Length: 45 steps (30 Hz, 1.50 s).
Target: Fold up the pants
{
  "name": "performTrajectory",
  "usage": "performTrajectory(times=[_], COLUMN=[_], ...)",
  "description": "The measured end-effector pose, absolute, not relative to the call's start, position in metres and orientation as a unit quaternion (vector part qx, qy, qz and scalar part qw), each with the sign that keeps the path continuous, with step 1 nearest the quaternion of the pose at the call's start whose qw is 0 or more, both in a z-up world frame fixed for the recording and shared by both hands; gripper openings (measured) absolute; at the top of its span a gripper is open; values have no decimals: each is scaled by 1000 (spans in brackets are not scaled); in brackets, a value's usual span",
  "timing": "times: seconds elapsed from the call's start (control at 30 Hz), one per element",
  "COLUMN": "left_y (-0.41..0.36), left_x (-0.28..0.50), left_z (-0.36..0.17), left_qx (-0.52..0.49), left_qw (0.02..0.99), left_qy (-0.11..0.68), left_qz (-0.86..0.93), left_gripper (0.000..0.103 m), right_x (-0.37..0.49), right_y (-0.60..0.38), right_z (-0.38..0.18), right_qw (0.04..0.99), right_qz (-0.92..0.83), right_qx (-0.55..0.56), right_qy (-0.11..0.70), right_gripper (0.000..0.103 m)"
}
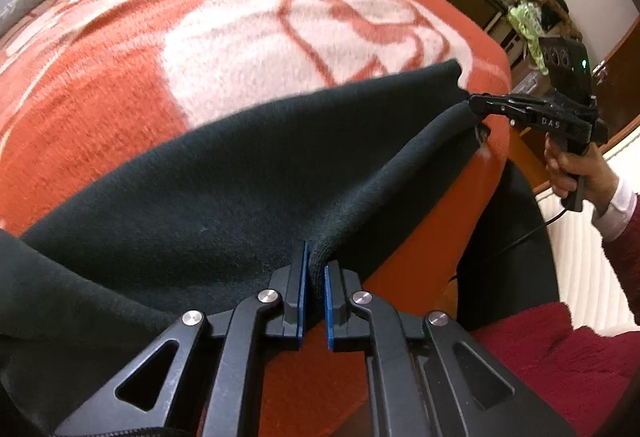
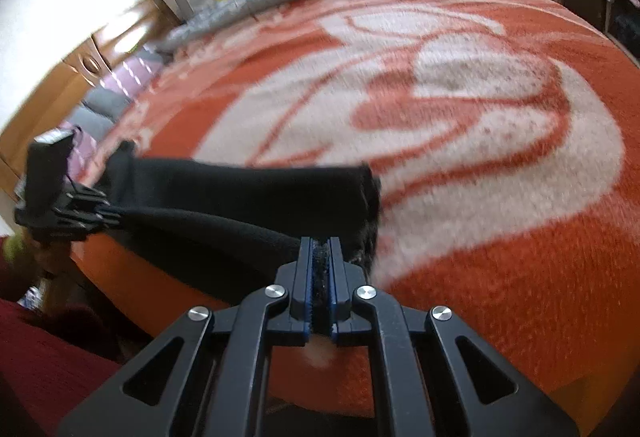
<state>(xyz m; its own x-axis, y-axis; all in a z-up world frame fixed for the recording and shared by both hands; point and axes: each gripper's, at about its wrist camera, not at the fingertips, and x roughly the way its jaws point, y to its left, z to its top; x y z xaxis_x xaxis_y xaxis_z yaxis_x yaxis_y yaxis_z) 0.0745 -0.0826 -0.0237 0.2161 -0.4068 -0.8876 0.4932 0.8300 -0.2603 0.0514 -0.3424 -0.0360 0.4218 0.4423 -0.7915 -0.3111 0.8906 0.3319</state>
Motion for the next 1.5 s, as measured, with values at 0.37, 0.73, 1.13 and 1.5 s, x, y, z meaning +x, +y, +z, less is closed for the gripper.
performTrajectory(times=[0.37,0.73,1.13,1.5], left_y=[-63,29,191,222], left_x=[55,66,170,234], left_z=[-9,25,14,-48], left_qx=[-20,-110,-257,-213], left_qw=[795,822,728,643], left_qy=[551,544,633,725], left_qz=[-254,-129,58,124], left_gripper=[45,61,61,56], right_x=[38,57,79,90], right_y=[-333,-236,-88,-8], right_z=[8,9,-20,-38], right_qw=[874,846,773,730], right_qz=[177,287,414,479], right_qx=[46,65,37,-18], right_qy=[450,444,479,486], right_gripper=[40,40,51,54])
